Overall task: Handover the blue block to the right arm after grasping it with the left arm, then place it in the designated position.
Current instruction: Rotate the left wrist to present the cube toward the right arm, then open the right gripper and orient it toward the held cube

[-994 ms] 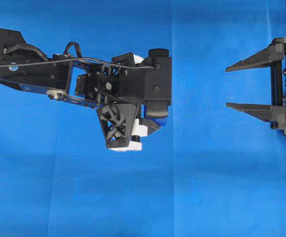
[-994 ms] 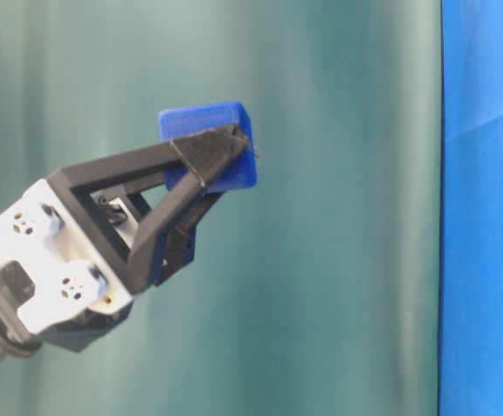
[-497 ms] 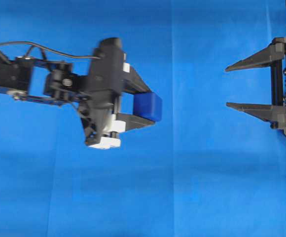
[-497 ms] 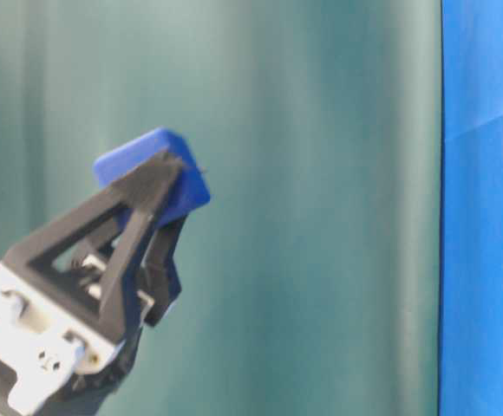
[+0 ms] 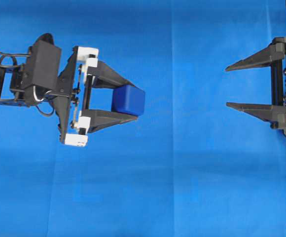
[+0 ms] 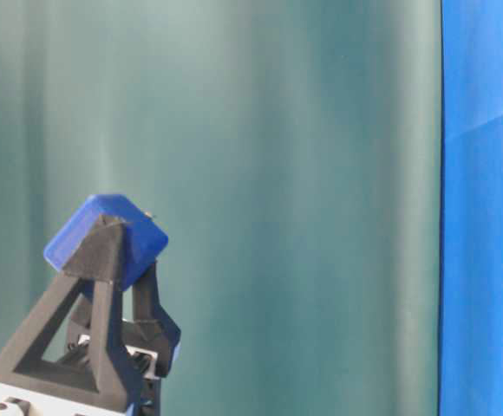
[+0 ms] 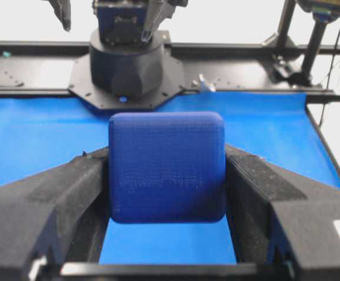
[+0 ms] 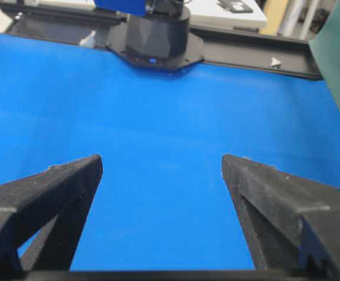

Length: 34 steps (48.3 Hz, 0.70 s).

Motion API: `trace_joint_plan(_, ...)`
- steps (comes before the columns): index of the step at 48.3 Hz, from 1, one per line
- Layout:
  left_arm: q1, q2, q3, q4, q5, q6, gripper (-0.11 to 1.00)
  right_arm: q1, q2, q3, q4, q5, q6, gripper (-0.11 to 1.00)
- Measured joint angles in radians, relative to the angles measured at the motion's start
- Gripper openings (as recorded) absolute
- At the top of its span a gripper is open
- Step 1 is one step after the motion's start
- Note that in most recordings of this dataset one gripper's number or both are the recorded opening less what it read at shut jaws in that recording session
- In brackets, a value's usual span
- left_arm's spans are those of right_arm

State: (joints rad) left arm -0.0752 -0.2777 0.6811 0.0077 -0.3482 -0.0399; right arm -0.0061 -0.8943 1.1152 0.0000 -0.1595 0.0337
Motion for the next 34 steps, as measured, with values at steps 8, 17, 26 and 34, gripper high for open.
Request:
trace_joint_plan(8,0.000,0.000,0.005,0.000,-0.011,0.000,0.49,0.000,0.000,0.000,0.000,0.000,0.000,0.95)
trace_joint_plan(17,0.000,0.000,0.006,0.000,-0.012,0.000,0.49,-0.002,0.000,0.000,0.000,-0.002,0.000,0.95)
trace_joint_plan(26,0.000,0.000,0.006,0.000,-0.012,0.000,0.49,-0.002,0.000,0.000,-0.002,-0.006,0.000,0.95)
trace_joint_plan(34,0.000,0.000,0.006,0.000,-0.014,0.000,0.49,0.000,0.000,-0.002,-0.011,-0.014,-0.012,0.95)
